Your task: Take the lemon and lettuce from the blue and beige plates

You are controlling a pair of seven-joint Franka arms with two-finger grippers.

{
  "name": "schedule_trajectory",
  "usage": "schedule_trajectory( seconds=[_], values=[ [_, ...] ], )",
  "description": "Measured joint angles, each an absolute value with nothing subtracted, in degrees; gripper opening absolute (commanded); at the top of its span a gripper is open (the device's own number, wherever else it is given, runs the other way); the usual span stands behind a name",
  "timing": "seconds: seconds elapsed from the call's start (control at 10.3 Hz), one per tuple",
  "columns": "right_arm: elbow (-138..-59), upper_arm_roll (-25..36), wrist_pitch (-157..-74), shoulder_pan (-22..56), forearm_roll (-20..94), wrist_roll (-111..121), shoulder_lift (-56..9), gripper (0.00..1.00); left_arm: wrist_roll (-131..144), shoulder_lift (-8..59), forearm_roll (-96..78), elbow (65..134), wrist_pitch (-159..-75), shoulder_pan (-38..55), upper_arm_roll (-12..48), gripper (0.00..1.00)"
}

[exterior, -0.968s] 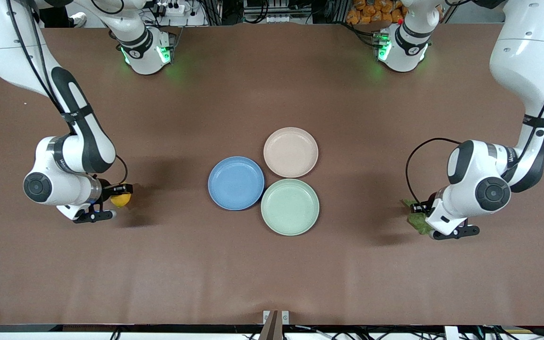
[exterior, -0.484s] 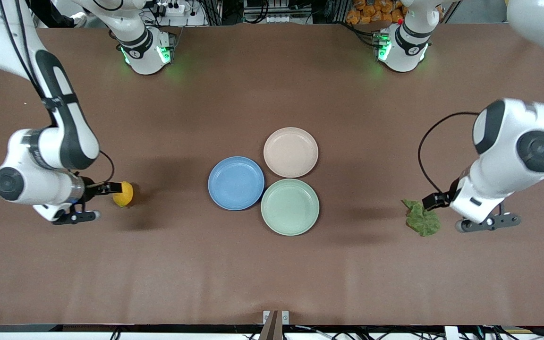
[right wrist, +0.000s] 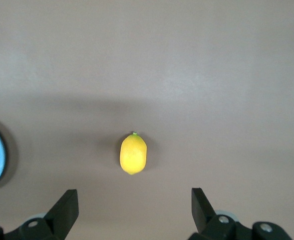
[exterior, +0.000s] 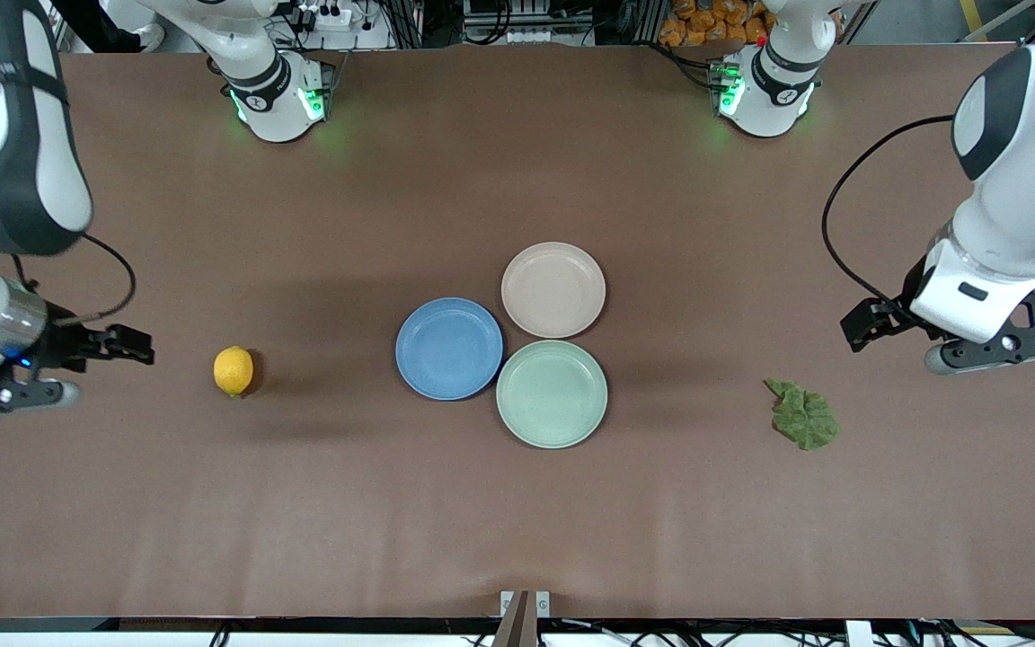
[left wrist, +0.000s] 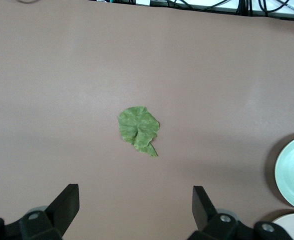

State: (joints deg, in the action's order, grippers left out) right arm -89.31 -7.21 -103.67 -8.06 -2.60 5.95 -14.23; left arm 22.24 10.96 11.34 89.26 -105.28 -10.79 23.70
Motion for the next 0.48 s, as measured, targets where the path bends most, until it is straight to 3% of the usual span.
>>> schedule_trajectory(
  seconds=[0.19, 0.48],
  values=[
    [-89.2, -7.0, -100.0, -8.0, -1.4, 1.9, -8.4, 1.00, 20.6, 10.0, 9.8, 89.2, -104.7, -10.4, 22.4, 1.00],
    [-89.2, -6.4, -95.7, -6.7, 0.1, -0.6, -3.4, 1.00, 14.5, 7.6, 6.4, 89.2, -104.0, -3.9, 12.1, 1.00]
  ],
)
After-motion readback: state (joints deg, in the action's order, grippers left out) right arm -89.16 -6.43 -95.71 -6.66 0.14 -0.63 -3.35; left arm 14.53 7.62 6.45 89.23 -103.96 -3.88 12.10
